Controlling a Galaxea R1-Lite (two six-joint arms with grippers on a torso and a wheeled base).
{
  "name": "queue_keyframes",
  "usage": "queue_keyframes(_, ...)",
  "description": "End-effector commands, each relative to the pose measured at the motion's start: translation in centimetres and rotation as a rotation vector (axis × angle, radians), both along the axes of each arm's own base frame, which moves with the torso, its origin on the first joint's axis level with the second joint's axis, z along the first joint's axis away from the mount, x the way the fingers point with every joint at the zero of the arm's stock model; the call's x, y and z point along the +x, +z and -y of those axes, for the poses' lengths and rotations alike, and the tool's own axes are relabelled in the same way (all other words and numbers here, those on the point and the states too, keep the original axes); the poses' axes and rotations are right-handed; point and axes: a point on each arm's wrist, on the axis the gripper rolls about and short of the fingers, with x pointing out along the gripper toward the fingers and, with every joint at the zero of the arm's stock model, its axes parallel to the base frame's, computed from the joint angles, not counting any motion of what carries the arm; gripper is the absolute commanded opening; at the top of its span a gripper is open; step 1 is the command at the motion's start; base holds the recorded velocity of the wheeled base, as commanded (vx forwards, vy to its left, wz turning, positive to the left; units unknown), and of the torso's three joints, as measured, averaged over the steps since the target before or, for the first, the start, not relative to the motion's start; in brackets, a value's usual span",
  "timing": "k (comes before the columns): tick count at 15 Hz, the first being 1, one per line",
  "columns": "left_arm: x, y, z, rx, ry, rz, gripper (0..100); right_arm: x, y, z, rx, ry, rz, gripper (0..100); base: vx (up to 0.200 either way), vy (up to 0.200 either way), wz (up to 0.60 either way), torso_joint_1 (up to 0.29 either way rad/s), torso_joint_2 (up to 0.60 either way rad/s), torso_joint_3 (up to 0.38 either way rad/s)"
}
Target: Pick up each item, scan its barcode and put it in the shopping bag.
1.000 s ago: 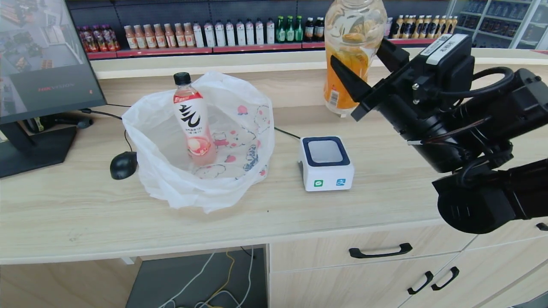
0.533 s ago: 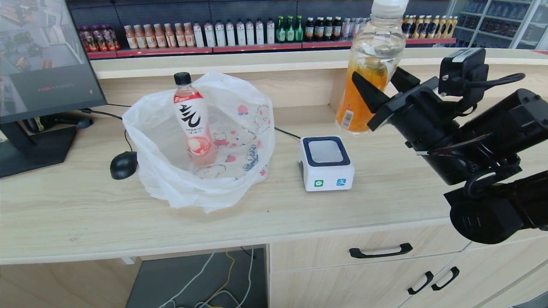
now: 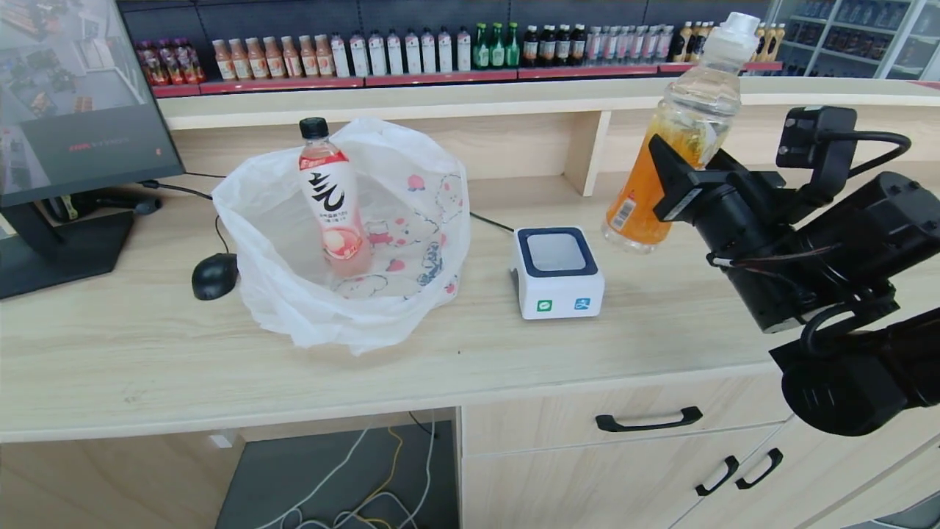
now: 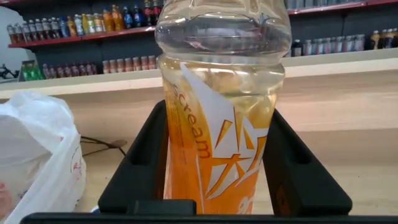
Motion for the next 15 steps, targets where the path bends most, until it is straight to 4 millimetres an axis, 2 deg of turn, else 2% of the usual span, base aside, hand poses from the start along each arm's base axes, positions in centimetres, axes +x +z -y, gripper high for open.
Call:
queue_keyframes(1,0.0,0.0,0.0,0.001,0.000,0.000,100,0.2,-0.2,-0.2,0.000,0.004,0.002,0,-0.200,0.000,0.00,-0.002,0.01,-0.002)
queue_keyframes(7,0.0,0.0,0.0,0.001,-0.002,0.000,100,0.6,-0.2,-0.3,0.015,0.011,0.001,0,0.000,0.000,0.00,0.000,0.00,0.000)
queue_keyframes(15,0.0,0.0,0.0,-0.001,0.000,0.000,100,0.6,0.6,-0.3,0.026,0.013,0.030,0,0.000,0.200,0.00,0.003,0.00,0.002)
